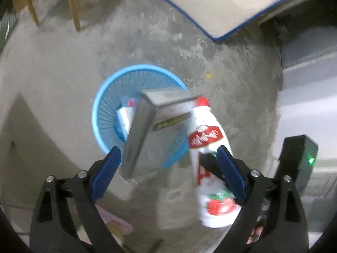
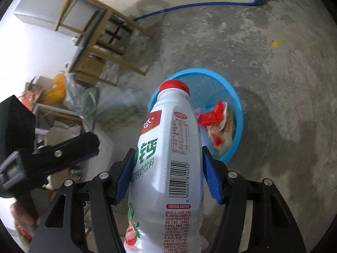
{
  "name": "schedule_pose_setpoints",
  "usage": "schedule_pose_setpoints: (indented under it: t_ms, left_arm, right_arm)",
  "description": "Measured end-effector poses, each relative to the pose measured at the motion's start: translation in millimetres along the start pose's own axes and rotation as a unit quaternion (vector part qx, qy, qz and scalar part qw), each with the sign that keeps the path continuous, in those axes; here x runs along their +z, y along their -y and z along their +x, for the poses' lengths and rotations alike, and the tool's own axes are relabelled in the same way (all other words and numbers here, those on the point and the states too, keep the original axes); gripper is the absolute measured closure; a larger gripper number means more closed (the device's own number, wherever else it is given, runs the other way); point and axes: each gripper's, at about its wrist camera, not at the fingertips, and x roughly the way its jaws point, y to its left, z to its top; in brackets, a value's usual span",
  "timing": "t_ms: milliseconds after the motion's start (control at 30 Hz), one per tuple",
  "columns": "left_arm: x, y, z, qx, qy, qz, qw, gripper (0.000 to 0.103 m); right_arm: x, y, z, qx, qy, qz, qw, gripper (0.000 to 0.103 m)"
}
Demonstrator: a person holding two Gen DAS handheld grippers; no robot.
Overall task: Collect trash
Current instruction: 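Open both grippers to drop the box and bottle into the wastebasket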
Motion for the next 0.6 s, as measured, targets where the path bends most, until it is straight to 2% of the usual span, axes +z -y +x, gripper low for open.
schedule_pose_setpoints:
  t_ms: [167, 233, 333, 467, 600]
  left_arm:
    - [-1, -3, 2, -0.002, 0.025, -0.016, 0.9996, 0.014]
    - [-7, 1, -7, -0.003, 0.034, -0.003, 0.9994, 0.014]
    - [-8, 0, -28, 0.009, 0.053, 0.023, 0.9983, 0.014]
    - [-16, 1, -64, 0.013, 0.089, 0.045, 0.9949, 0.014]
    - [-35, -4, -104, 0.004, 0.117, 0.054, 0.9916, 0.014]
  right_arm:
    - [15, 8, 29, -0.037, 0.027, -0.023, 0.999, 0.04]
    - [17, 7, 35, -0.06, 0.039, -0.049, 0.996, 0.035]
    - [17, 11, 37, -0.081, 0.052, -0.061, 0.993, 0.035]
    - [8, 24, 21, -0.07, 0.074, -0.042, 0.994, 0.035]
    - [-13, 28, -2, -0.07, 0.084, -0.051, 0.993, 0.035]
